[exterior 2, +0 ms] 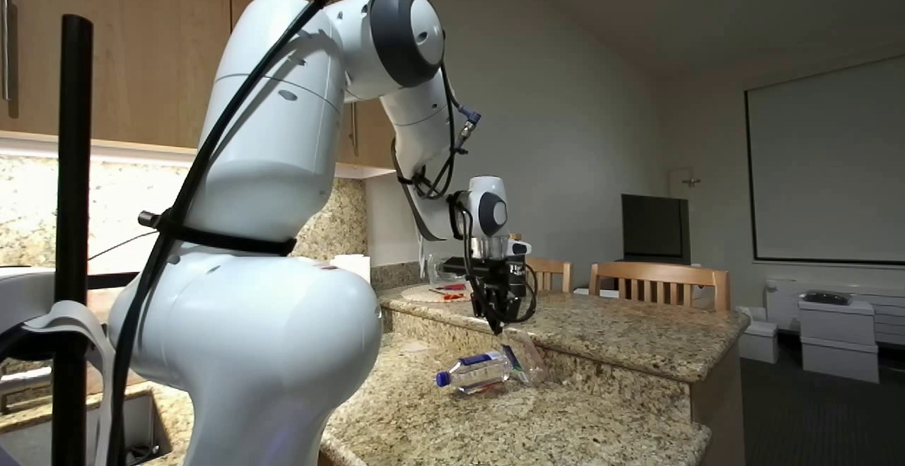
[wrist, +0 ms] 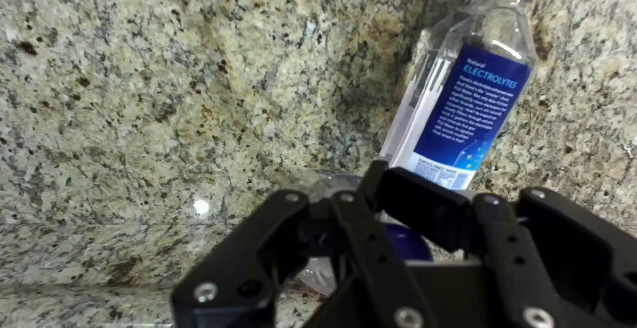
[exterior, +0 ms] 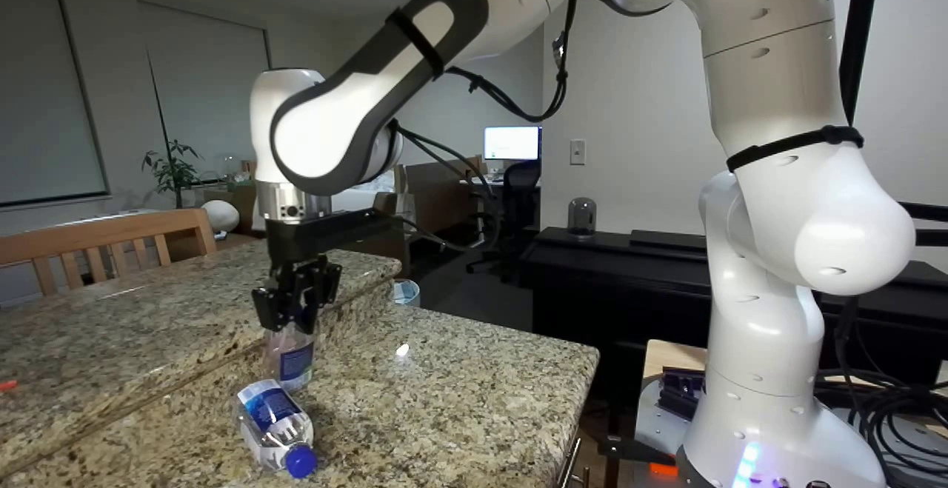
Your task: Place the water bottle on the right upright
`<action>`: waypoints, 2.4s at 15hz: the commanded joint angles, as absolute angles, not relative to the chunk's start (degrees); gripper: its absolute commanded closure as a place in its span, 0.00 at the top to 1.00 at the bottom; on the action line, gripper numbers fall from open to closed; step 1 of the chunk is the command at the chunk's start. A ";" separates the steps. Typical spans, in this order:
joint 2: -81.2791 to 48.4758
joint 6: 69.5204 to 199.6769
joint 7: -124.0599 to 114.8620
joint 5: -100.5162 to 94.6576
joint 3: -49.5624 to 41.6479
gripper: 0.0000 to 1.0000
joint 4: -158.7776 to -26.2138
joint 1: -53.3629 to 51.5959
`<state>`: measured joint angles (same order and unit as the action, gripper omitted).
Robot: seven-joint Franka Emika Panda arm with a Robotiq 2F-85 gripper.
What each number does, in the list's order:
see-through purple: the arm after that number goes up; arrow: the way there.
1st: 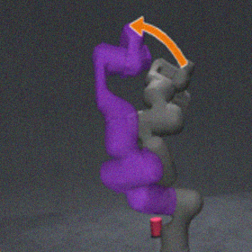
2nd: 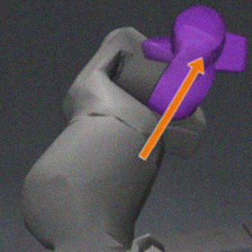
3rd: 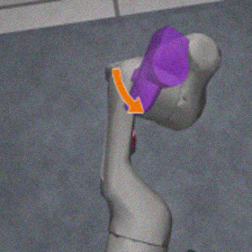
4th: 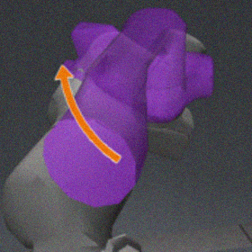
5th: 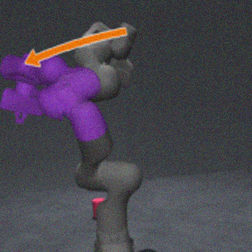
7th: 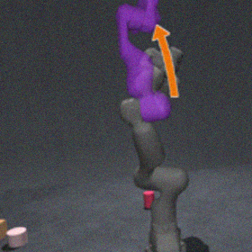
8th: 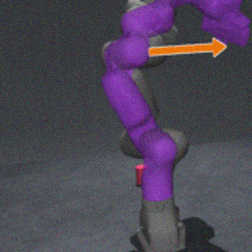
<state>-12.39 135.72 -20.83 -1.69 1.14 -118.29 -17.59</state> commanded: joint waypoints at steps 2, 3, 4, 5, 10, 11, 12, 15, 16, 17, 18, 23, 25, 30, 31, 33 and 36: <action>-12.08 134.11 -23.92 -3.99 2.42 0.07 -117.27 -15.67; -12.11 134.26 -24.14 -4.20 2.37 0.07 -117.17 -15.61; -12.17 134.32 -24.24 -4.30 2.38 0.07 -116.99 -15.53; -12.21 134.35 -24.35 -4.52 2.35 0.07 -116.86 -15.43; -12.25 134.57 -24.37 -5.10 2.28 0.07 -116.22 -15.02; -12.28 134.67 -24.54 -5.27 2.25 0.07 -116.15 -15.02; -12.30 134.59 -24.66 -5.44 2.20 0.07 -115.94 -15.00; -12.23 134.65 -24.95 -6.07 2.09 0.07 -115.60 -14.91; -12.20 134.68 -25.17 -6.37 2.07 0.07 -115.55 -14.89; -12.17 134.68 -25.52 -6.64 2.05 0.07 -115.49 -14.88; -12.15 134.64 -25.85 -6.96 2.03 0.07 -115.43 -14.87; -11.99 134.39 -27.07 -8.08 1.76 0.07 -115.32 -14.76; -11.99 134.26 -27.76 -8.55 1.58 0.07 -115.20 -14.68; -12.42 134.89 -28.36 -9.35 1.19 0.07 -114.85 -14.30; -12.52 135.25 -28.00 -9.07 1.22 0.07 -114.86 -14.05; -12.58 135.34 -27.92 -9.00 1.23 0.06 -114.82 -13.79; -12.34 135.15 -28.20 -9.08 1.12 0.06 -114.63 -13.54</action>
